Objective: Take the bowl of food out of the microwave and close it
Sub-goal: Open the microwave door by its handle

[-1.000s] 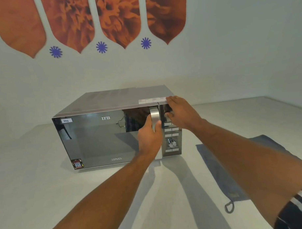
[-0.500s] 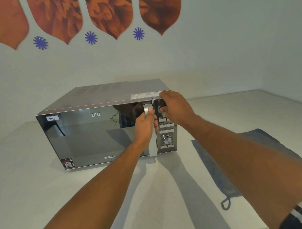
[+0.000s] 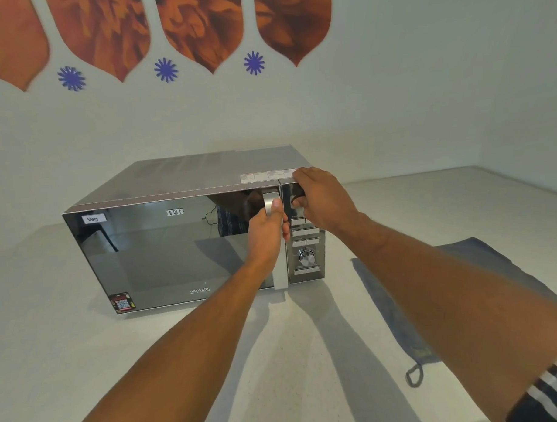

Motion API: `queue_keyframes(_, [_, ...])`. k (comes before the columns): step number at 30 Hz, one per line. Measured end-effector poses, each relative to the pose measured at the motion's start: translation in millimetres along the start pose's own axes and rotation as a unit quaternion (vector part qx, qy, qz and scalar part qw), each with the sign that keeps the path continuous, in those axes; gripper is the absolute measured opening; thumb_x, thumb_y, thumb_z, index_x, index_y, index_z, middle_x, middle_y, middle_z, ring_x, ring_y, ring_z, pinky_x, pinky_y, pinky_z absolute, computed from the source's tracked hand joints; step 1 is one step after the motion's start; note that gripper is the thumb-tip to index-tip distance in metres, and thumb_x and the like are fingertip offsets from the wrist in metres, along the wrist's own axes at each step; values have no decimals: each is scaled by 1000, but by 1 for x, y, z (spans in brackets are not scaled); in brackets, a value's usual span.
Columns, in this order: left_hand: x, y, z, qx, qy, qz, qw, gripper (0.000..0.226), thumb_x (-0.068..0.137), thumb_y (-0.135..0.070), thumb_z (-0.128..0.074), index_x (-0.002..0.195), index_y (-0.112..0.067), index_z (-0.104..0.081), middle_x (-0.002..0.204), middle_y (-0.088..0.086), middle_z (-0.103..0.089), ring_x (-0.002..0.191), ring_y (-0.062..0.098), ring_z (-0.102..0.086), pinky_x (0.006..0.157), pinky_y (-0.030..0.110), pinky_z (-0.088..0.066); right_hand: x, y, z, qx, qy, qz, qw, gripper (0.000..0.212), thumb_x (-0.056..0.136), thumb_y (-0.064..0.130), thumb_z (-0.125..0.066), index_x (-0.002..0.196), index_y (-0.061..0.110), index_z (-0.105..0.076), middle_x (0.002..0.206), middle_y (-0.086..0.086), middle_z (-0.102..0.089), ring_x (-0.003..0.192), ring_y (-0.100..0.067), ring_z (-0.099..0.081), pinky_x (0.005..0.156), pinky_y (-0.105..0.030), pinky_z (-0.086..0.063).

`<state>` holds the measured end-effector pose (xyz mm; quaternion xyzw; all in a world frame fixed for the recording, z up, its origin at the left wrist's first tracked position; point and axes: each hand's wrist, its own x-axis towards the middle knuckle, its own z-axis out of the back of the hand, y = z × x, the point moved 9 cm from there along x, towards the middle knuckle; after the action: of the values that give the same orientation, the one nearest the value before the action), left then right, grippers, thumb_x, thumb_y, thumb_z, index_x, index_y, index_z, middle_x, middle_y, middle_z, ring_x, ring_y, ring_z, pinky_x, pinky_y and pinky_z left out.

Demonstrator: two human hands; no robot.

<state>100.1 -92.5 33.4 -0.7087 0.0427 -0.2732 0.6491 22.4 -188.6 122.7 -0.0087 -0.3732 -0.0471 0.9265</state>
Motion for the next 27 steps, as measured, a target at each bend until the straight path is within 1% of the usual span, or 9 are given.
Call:
queue_keyframes(3, [0,1,1,11,-3,-4,1000,42,97,-51,-44,76,-19,-60,54,-9,-58,50,2,-55,55,15,-52,1,-1,-1,1,1,-2,1000,46,79,18,-74,120,6,-56,116,-13,-65,105,-30,-59,91,-42,-47])
queue_keyframes(8, [-1,1,1,21,-7,-5,1000,42,96,-54,-43,76,-20,-60,57,-7,-59,52,3,-57,60,20,-54,0,-2,-1,1,-6,-7,1000,48,77,17,-75,119,7,-56,115,-13,-65,104,-29,-59,91,-42,-48])
queue_keyframes(13, [-4,-3,0,13,-4,5,1000,42,96,-53,-44,77,-20,-61,60,-4,-59,52,4,-57,59,19,-53,-1,-1,0,2,-16,-8,1000,47,75,17,-78,116,8,-57,111,-12,-67,99,-28,-61,88,-41,-51])
queue_keyframes(16, [-16,-6,4,4,-10,-3,1000,45,90,-59,-45,79,-19,-62,57,-7,-60,50,3,-57,56,17,-53,-1,0,0,-3,-25,-2,1000,47,74,15,-79,115,7,-58,109,-12,-67,98,-28,-61,86,-41,-51])
queue_keyframes(18, [-29,-7,8,-3,-2,-11,1000,49,86,-63,-44,79,-19,-62,56,-7,-61,51,4,-58,57,18,-54,-1,1,1,-3,-24,3,1000,45,74,14,-77,114,6,-58,109,-12,-67,98,-30,-61,86,-41,-49])
queue_keyframes(21, [-41,-13,10,-7,14,-14,1000,49,90,-61,-44,80,-17,-62,58,-5,-62,54,7,-59,59,20,-55,1,1,1,-2,-7,2,1000,44,75,13,-76,114,5,-58,110,-13,-66,99,-31,-59,87,-41,-48])
queue_keyframes(25, [-60,-22,16,12,17,0,1000,52,93,-59,-45,84,-11,-63,66,3,-65,61,12,-62,65,28,-57,1,3,3,5,20,-18,1000,43,79,15,-73,118,4,-56,117,-14,-63,107,-32,-56,93,-42,-46])
queue_keyframes(26, [-66,-24,19,23,6,1,1000,55,95,-59,-45,84,-9,-64,65,6,-66,62,13,-63,66,29,-57,0,5,5,2,23,-23,999,44,79,15,-73,119,5,-55,119,-14,-62,111,-32,-54,95,-43,-44])
queue_keyframes(27, [-73,-27,24,34,-9,-4,999,57,95,-58,-46,82,-6,-63,66,9,-66,61,13,-63,64,27,-57,-4,10,6,0,19,-24,1000,46,79,14,-72,121,5,-54,123,-14,-60,116,-32,-52,99,-43,-41])
